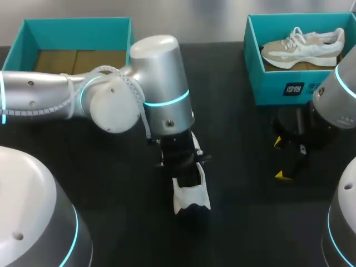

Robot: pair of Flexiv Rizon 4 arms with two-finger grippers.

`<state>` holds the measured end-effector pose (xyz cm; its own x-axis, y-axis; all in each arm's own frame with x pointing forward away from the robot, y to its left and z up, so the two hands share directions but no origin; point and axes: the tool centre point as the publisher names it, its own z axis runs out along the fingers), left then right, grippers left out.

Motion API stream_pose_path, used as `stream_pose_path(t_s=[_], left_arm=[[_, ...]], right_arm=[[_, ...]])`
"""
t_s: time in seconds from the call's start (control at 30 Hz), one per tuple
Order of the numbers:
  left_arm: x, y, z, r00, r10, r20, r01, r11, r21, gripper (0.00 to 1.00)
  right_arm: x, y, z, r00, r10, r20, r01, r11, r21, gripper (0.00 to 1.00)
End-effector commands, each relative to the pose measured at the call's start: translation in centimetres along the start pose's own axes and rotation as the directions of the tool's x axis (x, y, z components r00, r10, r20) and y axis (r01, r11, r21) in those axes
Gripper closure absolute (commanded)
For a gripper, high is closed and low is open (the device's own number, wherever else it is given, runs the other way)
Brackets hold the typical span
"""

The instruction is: Take the shoe out of the shoebox, open the shoe tongue, remove and reinsert the insole, then place the shoe into the shoebox

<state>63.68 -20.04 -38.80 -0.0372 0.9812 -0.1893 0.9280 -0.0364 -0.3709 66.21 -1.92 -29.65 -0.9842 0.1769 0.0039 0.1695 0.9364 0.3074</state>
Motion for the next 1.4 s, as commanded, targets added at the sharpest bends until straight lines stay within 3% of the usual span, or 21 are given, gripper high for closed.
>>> stream_pose_path(t_s=[0.03, 0.27, 0.47, 0.63, 0.87, 1.13, 1.4], left_arm=[[-0.3, 0.3, 1.7, 1.0, -0.002, -0.027, 0.002, 1.0, -0.015, 1.0], [0.2, 1.8, 2.2, 0.998, -0.043, -0.048, 0.039, 0.997, -0.072, 1.0], [0.1, 2.3, -0.9, 0.998, -0.059, -0.015, 0.057, 0.989, -0.138, 1.0], [-0.6, 1.8, -2.5, 0.998, -0.054, 0.024, 0.056, 0.988, -0.142, 1.0], [-2.2, 0.7, 0.0, 1.0, -0.018, -0.005, 0.017, 0.995, -0.094, 1.0], [-0.9, 2.2, 3.3, 0.996, -0.048, -0.073, 0.038, 0.99, -0.133, 1.0], [0.3, 5.8, 1.9, 0.99, -0.103, -0.098, 0.077, 0.969, -0.234, 1.0]], right_arm=[[0.1, 0.0, 0.1, 1.0, 0.001, 0.003, -0.001, 1.0, 0.002, 0.0], [0.1, 0.0, 0.1, 1.0, 0.001, 0.003, -0.001, 1.0, 0.002, 0.0], [0.1, 0.0, 0.1, 1.0, 0.001, 0.003, -0.001, 1.0, 0.002, 0.0], [0.1, 0.0, 0.1, 1.0, 0.001, 0.003, -0.001, 1.0, 0.002, 0.0], [0.1, 0.0, 0.1, 1.0, 0.001, 0.003, -0.001, 1.0, 0.002, 0.0], [0.1, 0.0, 0.1, 1.0, 0.001, 0.003, -0.001, 1.0, 0.002, 0.0], [0.1, 0.0, 0.1, 1.0, 0.001, 0.003, -0.001, 1.0, 0.002, 0.0]])
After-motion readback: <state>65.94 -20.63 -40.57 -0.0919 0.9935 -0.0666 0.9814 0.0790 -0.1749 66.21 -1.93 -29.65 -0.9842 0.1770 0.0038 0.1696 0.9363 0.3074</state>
